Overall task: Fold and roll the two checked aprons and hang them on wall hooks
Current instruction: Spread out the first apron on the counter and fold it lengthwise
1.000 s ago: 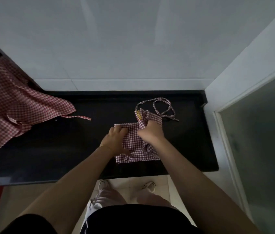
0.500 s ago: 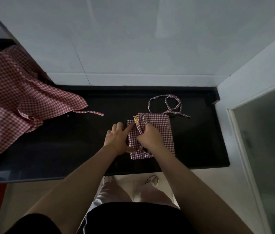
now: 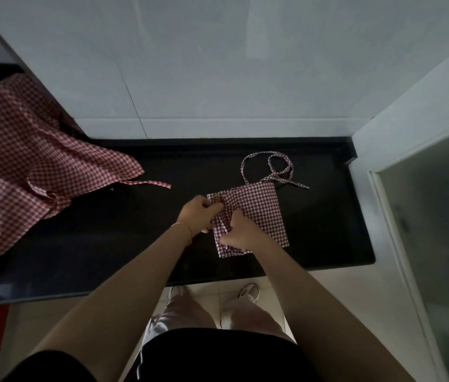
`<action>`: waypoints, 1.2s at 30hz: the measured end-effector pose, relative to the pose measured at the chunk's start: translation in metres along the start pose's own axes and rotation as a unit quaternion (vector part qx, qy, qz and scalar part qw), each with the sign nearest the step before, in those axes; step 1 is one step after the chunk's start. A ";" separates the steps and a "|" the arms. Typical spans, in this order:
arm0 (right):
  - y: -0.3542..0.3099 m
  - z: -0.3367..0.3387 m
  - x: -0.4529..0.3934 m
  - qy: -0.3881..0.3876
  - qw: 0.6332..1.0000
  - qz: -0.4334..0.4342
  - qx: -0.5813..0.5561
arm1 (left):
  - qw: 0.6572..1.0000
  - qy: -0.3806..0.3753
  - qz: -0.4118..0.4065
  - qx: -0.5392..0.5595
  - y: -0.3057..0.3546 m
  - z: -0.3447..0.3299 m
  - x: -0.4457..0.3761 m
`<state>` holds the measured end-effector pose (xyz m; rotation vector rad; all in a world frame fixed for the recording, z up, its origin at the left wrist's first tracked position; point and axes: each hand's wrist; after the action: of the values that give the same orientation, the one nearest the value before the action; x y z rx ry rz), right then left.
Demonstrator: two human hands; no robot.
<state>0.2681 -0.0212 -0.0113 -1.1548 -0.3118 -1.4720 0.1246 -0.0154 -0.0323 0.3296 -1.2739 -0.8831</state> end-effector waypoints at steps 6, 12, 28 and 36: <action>0.009 0.007 0.004 -0.054 0.996 0.065 0.025 | 0.998 0.064 0.012 -0.002 0.002 -0.037 -0.001; 0.013 0.014 0.016 -0.043 0.988 0.128 0.079 | 0.996 0.066 0.018 -0.062 0.009 -0.040 -0.007; 0.078 0.019 -0.019 0.168 0.901 0.182 0.356 | 0.847 0.117 -0.353 -0.379 0.019 -0.060 0.015; 0.089 0.032 -0.010 0.226 0.964 0.114 0.077 | 0.837 0.038 -0.269 -0.474 -0.025 -0.060 0.000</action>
<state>0.3589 -0.0165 -0.0407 -0.6780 0.0239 -1.4311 0.1706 -0.0462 -0.0669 -0.0933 -0.5267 -1.8455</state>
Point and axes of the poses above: each hand's wrist, its own x-axis away from the middle knuckle, its own z-axis out of the back of the hand, y = z × x, and after that the axes turned 1 degree about -y, right-handed
